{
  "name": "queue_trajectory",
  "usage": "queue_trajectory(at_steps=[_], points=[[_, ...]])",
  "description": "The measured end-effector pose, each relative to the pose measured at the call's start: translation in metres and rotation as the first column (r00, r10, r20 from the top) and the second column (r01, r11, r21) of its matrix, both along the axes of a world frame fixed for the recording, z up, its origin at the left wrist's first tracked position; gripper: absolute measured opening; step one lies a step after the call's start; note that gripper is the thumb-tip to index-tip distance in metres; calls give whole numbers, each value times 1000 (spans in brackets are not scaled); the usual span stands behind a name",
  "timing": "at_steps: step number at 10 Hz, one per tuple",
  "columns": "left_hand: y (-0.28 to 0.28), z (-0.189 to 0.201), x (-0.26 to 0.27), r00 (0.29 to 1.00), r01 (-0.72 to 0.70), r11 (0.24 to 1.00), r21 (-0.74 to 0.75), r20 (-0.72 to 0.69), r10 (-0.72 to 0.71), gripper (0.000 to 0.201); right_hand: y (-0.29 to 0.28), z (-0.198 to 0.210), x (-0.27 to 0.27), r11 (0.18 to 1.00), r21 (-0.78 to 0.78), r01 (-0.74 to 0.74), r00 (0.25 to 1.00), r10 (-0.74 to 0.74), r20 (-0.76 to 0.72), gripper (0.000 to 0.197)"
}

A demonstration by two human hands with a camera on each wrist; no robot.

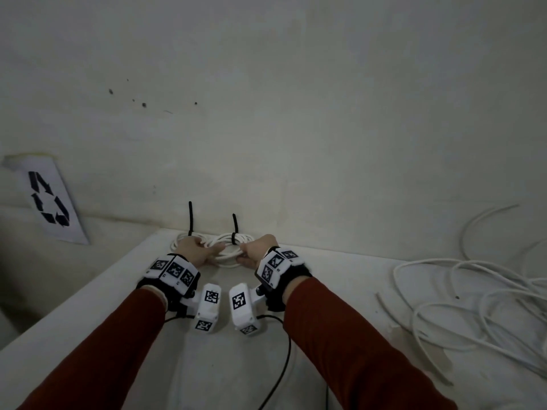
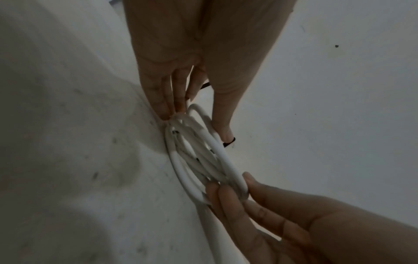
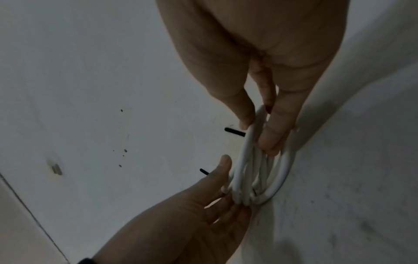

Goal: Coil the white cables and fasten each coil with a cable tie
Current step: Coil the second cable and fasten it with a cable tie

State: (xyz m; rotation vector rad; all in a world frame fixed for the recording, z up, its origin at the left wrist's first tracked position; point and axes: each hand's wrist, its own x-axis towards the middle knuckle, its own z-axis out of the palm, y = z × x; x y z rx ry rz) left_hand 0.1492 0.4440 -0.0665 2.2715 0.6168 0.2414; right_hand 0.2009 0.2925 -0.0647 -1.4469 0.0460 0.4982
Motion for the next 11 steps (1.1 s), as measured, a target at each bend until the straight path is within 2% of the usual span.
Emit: queue_trajectory(at_steps=[1,2,3,4,5,6,7,8,9,10,11], points=[[0,0,-1,999,-14,1000,21,-36,15,46,-2,-3,1,977,-212,-36,990,65,129,41],[-5,1,-5,994,-18,996,84,-109,27,50,-9,0,-8,948,-313,-59,988,99,115,43],[-5,2,-5,988,-24,998,54,-149,32,47,-11,-7,-2,981,-193,8,999,1,47,42],[2,-1,0,991,-38,995,-90,-133,25,60,-12,0,-10,901,-410,-139,960,224,168,36],[6,5,-4,993,-89,977,-193,-93,72,67,-17,6,-15,755,-656,9,827,363,429,34],[10,8,-4,996,-79,886,-458,1,89,65,-12,5,-9,868,-497,-10,880,244,407,29],[9,0,-1,987,-56,782,-621,84,138,50,-2,0,-3,1000,21,20,998,-22,61,18],[-6,0,-5,975,-17,728,-685,151,165,36,-2,-3,-2,996,39,84,996,-85,26,16],[-12,0,-3,954,50,714,-698,245,173,38,-3,-5,6,997,-61,55,998,-54,15,25],[-14,2,-1,942,136,607,-783,292,166,45,3,-18,27,998,-13,64,998,-64,-12,47],[-14,5,-1,937,179,541,-822,309,161,46,-4,4,9,985,119,127,990,-118,-84,29]])
